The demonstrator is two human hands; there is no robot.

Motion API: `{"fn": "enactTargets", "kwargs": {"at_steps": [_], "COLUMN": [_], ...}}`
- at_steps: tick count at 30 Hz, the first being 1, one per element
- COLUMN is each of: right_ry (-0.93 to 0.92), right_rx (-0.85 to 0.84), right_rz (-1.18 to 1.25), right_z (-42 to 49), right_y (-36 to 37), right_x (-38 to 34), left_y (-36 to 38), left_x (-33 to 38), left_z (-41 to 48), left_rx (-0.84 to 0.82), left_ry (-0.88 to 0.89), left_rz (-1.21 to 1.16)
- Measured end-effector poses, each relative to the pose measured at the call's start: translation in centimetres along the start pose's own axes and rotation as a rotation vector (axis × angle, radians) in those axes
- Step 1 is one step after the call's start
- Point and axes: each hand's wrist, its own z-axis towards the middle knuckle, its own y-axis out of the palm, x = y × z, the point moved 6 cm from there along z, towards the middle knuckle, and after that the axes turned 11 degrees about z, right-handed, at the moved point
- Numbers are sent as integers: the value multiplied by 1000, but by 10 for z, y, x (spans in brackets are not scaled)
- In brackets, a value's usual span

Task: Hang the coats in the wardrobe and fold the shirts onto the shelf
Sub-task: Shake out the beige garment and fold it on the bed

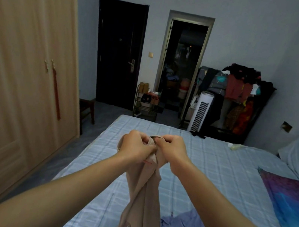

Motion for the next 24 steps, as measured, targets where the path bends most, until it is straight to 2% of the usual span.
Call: {"fn": "enactTargets", "kwargs": {"at_steps": [3, 5, 8, 13, 16, 21, 24], "right_ry": [-5, -7, -45, -171, -171, -222, -253], "right_rx": [-43, -149, -213, -51, -15, -10, -17], "right_rz": [-4, 6, -79, -210, -224, -157, -121], "right_z": [-3, -11, -21, -19, -14, -8, -9], "right_y": [-4, 0, 7, 2, -6, -15, -18], "right_x": [-5, -7, 1, 5, 4, -11, -22], "left_y": [6, 8, 4, 5, -13, -59, -56], "left_x": [1, -2, -10, -14, -21, -26, -29], "left_z": [-1, -1, 0, -9, -5, 4, -5], "left_rx": [-139, -224, -215, -325, -326, 35, 115], "left_ry": [-87, -212, -307, -280, -150, 278, 484], "left_rz": [-248, -428, -416, -364, -173, 479, 656]}}
